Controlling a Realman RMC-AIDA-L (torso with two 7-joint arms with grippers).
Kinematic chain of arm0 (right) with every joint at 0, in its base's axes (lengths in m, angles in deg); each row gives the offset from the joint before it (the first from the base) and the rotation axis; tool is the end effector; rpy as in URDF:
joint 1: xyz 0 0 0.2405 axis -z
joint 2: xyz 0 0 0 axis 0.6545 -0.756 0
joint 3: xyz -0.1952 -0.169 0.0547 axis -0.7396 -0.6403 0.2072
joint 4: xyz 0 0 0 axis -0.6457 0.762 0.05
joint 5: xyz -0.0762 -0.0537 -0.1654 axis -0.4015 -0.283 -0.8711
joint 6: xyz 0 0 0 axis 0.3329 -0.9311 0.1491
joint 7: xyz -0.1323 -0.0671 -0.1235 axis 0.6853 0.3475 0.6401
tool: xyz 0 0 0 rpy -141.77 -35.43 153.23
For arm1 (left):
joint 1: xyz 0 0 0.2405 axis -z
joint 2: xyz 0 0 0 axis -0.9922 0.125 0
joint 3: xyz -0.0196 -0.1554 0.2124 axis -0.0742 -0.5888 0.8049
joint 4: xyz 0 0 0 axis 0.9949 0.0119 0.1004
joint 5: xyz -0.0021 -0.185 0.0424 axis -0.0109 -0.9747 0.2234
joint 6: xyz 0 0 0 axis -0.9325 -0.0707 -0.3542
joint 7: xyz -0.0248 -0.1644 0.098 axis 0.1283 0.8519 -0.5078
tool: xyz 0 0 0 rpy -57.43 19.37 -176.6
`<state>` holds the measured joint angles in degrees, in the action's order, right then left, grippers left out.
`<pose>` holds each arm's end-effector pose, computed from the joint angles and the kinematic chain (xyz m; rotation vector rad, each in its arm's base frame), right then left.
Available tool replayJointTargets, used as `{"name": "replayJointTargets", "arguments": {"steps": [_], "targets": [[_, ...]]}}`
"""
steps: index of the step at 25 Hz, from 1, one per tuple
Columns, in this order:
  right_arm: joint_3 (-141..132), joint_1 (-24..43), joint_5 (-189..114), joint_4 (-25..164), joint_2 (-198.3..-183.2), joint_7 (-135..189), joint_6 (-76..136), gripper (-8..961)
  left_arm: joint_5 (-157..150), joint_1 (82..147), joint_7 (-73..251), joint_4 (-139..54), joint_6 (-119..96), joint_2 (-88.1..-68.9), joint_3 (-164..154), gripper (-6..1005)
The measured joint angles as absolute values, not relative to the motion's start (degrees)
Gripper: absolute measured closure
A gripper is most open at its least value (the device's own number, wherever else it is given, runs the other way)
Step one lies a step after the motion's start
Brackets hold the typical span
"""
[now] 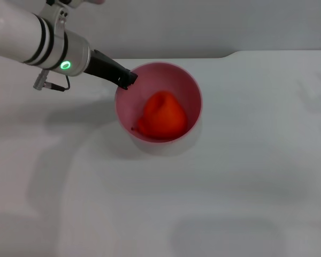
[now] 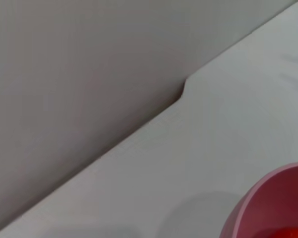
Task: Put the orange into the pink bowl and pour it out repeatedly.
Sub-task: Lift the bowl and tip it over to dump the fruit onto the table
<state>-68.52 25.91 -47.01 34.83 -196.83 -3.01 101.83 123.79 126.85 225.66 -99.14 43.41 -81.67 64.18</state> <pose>0.2149 0.3515 0.0939 -1.5874 0.0817 1.2100 -0.1760 0.4385 -0.0585 -2.5042 -0.7640 0.0721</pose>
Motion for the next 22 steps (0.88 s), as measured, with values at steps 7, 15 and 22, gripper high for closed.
{"name": "replayJointTargets", "arguments": {"steps": [7,15,22], "targets": [[-68.7,25.7,-47.0,34.9,-196.87,-3.1,101.9,393,122.9,126.5,225.8,-99.9,42.5,-81.51,65.0,958],[-68.7,25.5,-47.0,34.9,-196.87,-3.2,102.0,393,122.0,118.2,225.1,-108.9,27.8,-81.66,77.0,958],[-68.7,25.0,-46.7,35.3,-197.01,-3.5,101.9,392,122.1,109.3,218.9,-114.0,5.9,-81.62,92.3,958]]}}
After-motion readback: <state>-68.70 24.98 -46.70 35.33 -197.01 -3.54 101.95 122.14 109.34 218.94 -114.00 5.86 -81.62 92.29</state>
